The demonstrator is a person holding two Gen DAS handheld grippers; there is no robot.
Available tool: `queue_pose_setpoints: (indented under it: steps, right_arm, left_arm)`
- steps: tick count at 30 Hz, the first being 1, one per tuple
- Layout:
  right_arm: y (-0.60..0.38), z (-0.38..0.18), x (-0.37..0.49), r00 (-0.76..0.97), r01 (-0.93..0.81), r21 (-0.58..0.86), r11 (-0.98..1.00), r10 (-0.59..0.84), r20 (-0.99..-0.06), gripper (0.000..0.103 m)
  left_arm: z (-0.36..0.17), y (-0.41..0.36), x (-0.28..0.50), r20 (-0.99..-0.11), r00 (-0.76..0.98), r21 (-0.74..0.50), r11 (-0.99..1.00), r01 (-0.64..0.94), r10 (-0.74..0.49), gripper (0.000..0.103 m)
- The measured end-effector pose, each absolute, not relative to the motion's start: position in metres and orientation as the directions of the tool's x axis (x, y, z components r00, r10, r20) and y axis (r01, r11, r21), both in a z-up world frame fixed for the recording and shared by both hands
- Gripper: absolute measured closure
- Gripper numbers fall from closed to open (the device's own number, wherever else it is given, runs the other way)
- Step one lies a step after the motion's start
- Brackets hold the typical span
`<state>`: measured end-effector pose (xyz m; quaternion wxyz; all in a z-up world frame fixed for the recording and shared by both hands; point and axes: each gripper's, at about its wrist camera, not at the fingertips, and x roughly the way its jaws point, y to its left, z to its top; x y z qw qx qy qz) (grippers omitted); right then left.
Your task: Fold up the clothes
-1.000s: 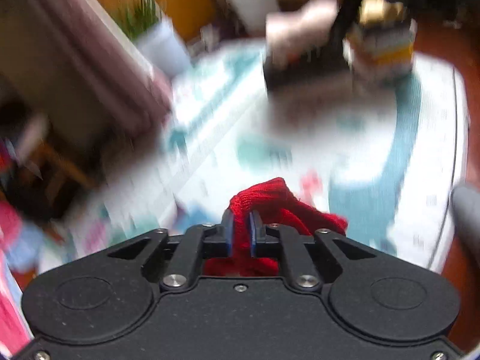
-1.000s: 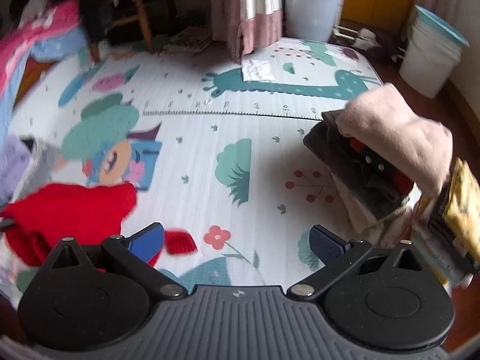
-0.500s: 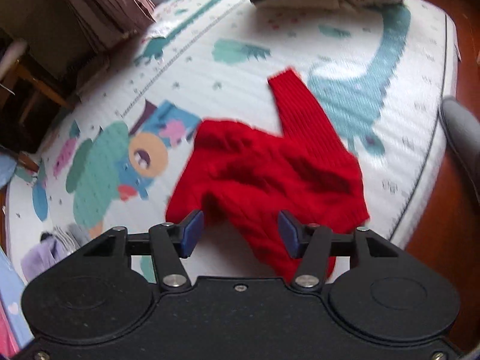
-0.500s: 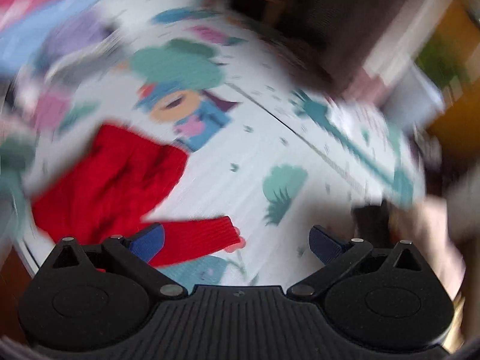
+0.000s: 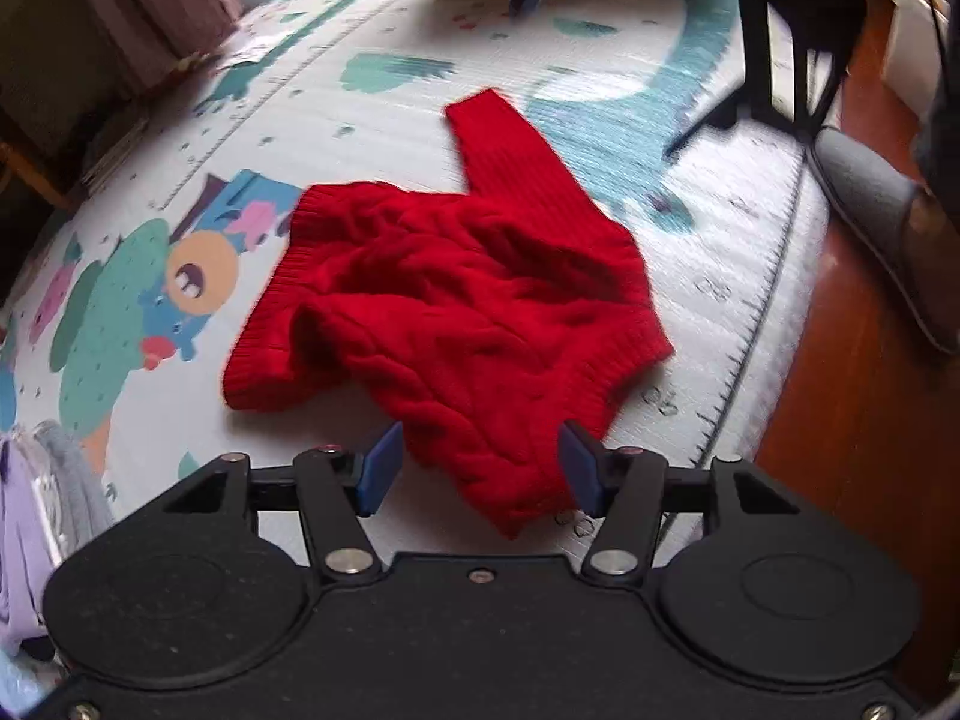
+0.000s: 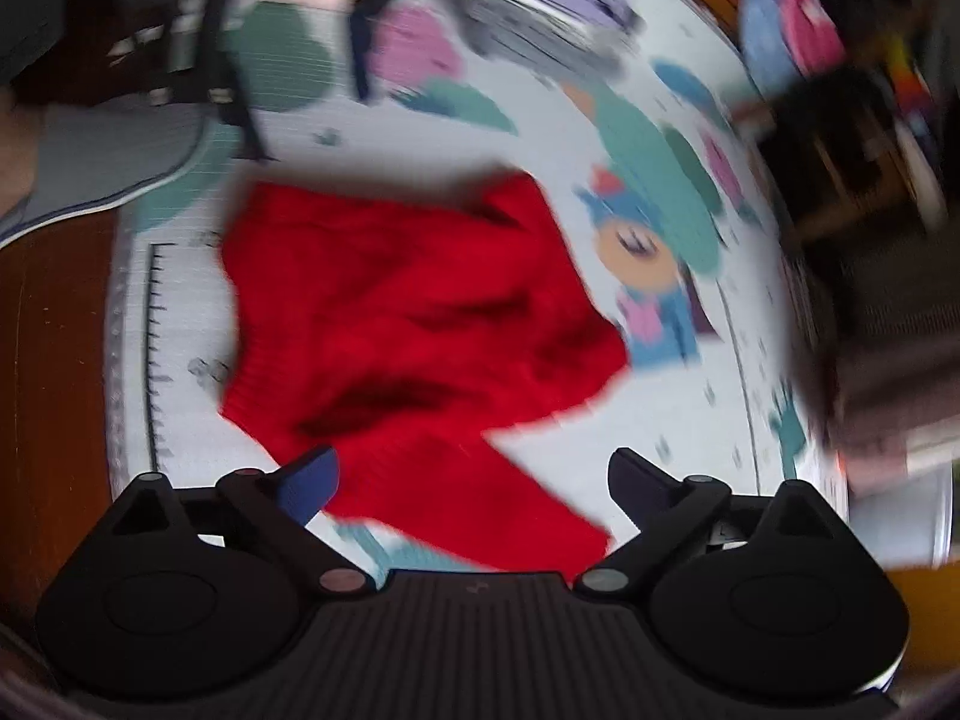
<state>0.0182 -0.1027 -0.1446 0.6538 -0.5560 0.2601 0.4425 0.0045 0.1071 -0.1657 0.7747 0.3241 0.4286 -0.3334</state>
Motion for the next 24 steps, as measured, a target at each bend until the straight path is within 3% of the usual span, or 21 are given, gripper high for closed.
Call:
queue_pose_setpoints:
  steps: [4,13,19,24]
  right_arm:
    - [-0.094,-0.190,-0.020,0.494,-0.799,-0.569,-0.196,0.326,-0.806,0.023]
    - [-0.102,-0.238,-0.026,0.522,-0.713,-0.609,-0.348,0.318,-0.792,0.028]
    - [-0.097,-0.263,-0.039,0.485,-0.693,-0.590,-0.414,0.338,-0.807,0.044]
    - [-0.092,-0.278,-0.044,0.478,-0.696,-0.584,-0.418,0.338,-0.811,0.044]
  left_arm:
    - [-0.187,0.100,-0.011,-0.899,0.374,0.221,0.501,0.837,-0.228,0.047]
    - [-0.226,0.098,-0.031,-0.915,0.355,0.268,0.369,0.890,-0.192,0.047]
    - [-0.243,0.091,-0.034,-0.900,0.392,0.314,0.339,0.887,-0.192,0.047]
    - [-0.262,0.088,-0.037,-0.893,0.418,0.357,0.302,0.884,-0.168,0.046]
